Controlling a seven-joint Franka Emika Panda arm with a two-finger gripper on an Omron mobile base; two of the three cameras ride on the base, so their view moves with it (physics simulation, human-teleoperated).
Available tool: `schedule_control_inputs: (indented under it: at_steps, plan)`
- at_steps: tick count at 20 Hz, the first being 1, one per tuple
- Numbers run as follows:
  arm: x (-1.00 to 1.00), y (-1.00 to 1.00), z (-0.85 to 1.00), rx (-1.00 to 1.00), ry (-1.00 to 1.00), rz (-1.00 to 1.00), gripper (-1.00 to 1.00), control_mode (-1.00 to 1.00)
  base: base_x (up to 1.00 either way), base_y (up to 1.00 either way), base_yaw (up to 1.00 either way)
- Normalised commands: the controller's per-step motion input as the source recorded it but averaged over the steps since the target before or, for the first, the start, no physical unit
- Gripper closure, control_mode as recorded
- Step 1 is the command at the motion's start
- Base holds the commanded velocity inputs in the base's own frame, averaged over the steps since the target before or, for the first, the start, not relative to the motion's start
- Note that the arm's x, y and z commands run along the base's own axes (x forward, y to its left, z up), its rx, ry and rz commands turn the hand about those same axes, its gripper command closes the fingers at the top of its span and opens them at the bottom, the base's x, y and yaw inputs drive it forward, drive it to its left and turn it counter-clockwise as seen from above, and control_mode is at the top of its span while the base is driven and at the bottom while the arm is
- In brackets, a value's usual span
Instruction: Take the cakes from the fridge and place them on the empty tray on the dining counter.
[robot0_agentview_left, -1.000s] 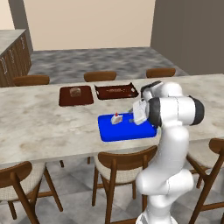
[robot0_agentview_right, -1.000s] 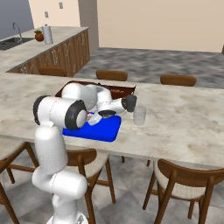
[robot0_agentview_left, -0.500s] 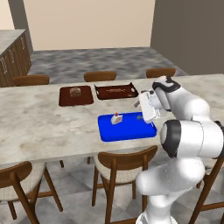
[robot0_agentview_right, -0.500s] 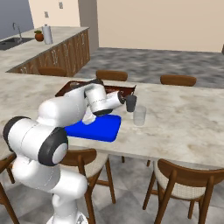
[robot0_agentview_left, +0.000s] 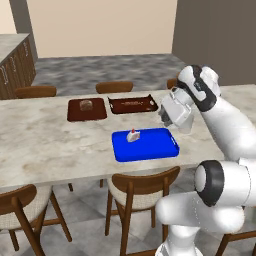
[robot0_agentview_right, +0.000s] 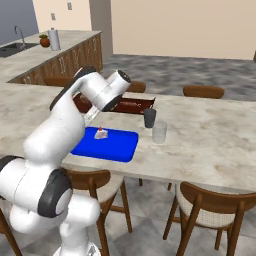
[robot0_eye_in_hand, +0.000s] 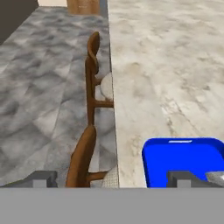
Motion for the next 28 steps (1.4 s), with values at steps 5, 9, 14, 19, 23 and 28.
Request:
schedule_control_inputs:
  at_steps: [5,9,14,19,23,28]
  plan:
    - [-0.95,-0.03,0.38,0.00,-0.05,-0.36,-1.00,-1.00,0.00,0.00,0.00]
    - [-0.59,0.05,0.18,0.06,-0.24,-0.64,-1.00,-1.00,0.00,0.00,0.00]
    - [-0.34,0.39,0.01,0.05,-0.31,-0.77,-1.00,-1.00,0.00,0.00,0.00]
    - [-0.48,0.15,0.00,0.03,-0.21,-0.68,-1.00,-1.00,0.00,0.00,0.00]
    - [-0.76,-0.07,0.03,0.05,-0.21,-0.37,-1.00,-1.00,0.00,0.00,0.00]
    - [-0.63,-0.29,0.22,0.05,-0.15,-0.17,-1.00,-1.00,0.00,0.00,0.00]
